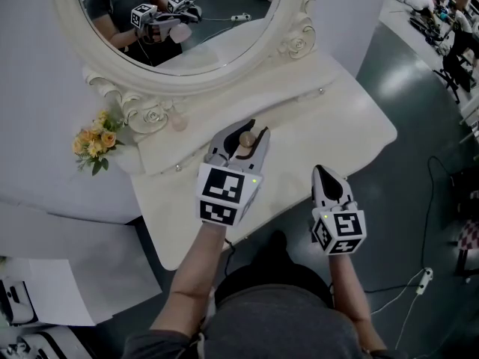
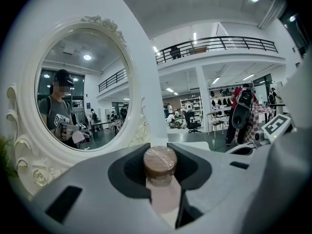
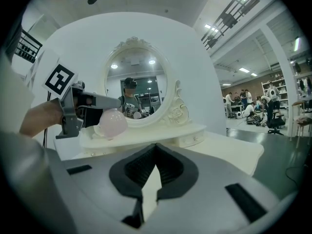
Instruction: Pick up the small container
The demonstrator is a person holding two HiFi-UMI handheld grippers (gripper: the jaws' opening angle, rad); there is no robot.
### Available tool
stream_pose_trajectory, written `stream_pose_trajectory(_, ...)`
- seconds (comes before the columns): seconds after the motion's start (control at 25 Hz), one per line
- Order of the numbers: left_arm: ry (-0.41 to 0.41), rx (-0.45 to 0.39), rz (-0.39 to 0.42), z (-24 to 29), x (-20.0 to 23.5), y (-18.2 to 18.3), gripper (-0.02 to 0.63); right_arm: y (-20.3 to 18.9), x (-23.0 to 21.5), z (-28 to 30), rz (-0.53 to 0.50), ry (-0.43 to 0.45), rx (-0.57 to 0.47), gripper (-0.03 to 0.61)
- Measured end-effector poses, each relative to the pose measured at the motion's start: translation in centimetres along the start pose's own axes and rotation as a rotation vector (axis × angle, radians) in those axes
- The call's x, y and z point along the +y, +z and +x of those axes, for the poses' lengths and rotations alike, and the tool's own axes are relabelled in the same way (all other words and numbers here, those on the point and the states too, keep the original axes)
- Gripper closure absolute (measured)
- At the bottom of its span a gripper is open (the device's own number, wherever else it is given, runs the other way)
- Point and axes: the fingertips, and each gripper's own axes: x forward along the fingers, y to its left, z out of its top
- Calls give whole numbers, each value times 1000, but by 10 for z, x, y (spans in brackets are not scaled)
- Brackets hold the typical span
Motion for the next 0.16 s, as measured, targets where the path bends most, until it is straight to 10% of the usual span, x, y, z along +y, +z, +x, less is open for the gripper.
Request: stream_pose_trajectory(0.16, -1, -1, 2, 2, 0, 1, 508, 1, -2, 2, -1, 1, -1, 577)
